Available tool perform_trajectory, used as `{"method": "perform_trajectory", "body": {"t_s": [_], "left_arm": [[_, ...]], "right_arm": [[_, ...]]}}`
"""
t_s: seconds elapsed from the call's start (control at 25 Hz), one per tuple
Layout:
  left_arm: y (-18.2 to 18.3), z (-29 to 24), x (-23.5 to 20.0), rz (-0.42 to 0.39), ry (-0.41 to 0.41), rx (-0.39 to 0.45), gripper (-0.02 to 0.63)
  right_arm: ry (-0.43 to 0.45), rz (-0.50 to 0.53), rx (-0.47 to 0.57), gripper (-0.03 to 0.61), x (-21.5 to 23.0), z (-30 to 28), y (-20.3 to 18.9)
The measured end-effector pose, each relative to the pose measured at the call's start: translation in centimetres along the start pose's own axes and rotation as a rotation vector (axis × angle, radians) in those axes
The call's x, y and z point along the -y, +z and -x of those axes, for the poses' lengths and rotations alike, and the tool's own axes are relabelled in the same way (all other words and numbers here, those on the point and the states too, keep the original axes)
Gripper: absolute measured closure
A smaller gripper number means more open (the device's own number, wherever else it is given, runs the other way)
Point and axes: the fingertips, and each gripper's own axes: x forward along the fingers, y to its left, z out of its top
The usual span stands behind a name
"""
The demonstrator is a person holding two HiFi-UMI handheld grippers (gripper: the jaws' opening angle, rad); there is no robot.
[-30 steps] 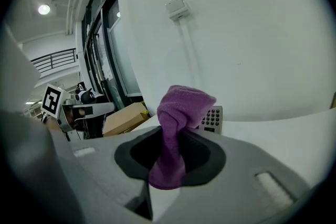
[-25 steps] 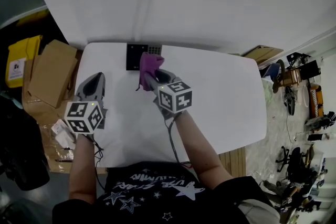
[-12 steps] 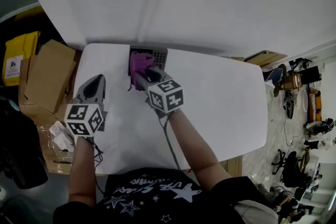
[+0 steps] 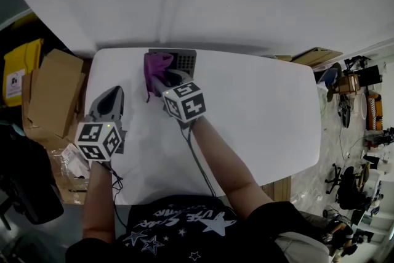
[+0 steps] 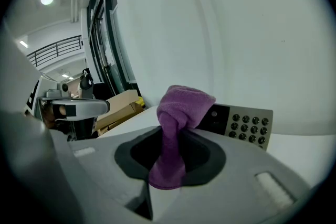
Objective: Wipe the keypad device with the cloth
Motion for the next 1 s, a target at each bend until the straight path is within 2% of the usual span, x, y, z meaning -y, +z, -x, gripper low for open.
{"method": "perform_trajectory", "body": {"t_s": [0.52,1.0], "left_arm": [[-0.9,-1.3,0.8,0.002,-0.010,-0.029,0.607],[-1.4,-1.5,2.4,-0.003,-0.029,-0.039,0.607]], "right_arm": [[-0.024,-0.072,0.017,0.486,2.6,0.7,-0.5],[-0.104,-0.114,0.030,0.486,6.6,4.1,-1.1]]}}
